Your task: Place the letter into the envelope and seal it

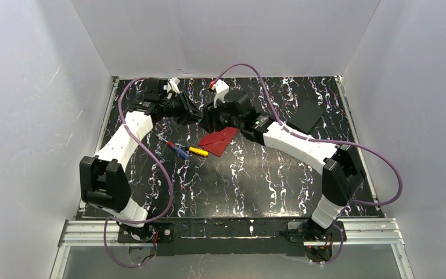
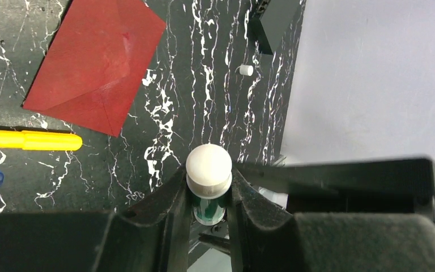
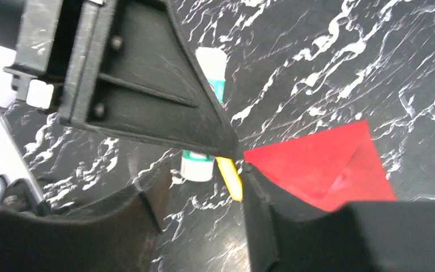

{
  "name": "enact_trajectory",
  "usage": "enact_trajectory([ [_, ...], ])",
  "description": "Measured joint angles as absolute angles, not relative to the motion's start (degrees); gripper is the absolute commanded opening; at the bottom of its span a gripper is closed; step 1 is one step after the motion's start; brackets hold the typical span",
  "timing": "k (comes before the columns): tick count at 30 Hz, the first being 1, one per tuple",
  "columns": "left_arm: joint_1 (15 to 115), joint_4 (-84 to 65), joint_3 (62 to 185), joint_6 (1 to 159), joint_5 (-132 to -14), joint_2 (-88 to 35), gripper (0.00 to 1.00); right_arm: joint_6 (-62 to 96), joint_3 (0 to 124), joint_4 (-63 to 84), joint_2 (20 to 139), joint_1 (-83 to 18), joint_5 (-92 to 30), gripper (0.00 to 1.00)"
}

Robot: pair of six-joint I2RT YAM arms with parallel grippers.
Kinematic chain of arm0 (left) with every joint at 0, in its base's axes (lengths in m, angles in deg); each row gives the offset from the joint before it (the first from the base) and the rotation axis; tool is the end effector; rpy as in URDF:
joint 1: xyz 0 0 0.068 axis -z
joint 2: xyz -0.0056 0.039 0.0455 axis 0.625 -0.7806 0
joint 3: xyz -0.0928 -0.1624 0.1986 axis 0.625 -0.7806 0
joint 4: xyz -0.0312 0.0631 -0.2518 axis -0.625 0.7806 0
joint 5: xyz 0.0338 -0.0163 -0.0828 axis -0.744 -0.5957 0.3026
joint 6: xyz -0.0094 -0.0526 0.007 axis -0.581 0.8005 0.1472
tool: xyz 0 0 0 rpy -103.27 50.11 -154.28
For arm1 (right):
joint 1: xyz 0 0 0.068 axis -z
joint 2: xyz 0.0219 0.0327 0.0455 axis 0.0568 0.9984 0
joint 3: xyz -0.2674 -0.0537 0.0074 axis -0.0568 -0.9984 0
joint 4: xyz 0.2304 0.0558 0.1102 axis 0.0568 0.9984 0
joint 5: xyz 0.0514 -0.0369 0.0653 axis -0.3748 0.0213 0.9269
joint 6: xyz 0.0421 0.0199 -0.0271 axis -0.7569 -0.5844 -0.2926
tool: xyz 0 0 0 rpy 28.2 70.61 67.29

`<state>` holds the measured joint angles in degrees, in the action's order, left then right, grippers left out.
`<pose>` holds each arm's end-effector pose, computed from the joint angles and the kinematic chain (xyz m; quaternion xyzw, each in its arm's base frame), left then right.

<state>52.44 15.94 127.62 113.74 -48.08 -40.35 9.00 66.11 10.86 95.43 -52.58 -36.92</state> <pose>0.3373 -0.1025 0.3191 -0.1070 0.8583 -0.4336 0.2528 0.2652 0.3103 0.3264 -0.2502 0.7700 0.3222 0.4906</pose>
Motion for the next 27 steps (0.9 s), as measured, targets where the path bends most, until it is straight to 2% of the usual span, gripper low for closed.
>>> enact_trajectory([
  [2,52.53,15.09,126.98,111.06,-46.75,-39.7,0.0,8.04,66.18,13.62,94.35,-51.35,-34.12,0.71],
  [7,52.55,11.53,125.63,98.27,-39.49,-35.81,0.0,2.34,66.07,16.98,87.84,-46.13,-24.11,0.69],
  [13,52.68,4.36,120.82,83.04,-23.01,-27.19,0.0,-8.48,63.34,8.81,77.74,-39.7,-13.36,0.69],
  [17,52.79,-2.2,118.13,79.23,-15.56,-23.74,0.0,-12.59,63.34,3.91,78.42,-40.18,-8.27,0.68],
  [22,52.79,-3.38,118.13,75.23,-10.07,-24.07,0.0,-14.47,63.38,1.88,81.74,-41.52,-3.87,0.68],
  [27,52.79,-3.31,118.13,73.59,-6.64,-24.13,0.0,-14.56,63.4,0.7,83.4,-43.0,-0.6,0.63],
])
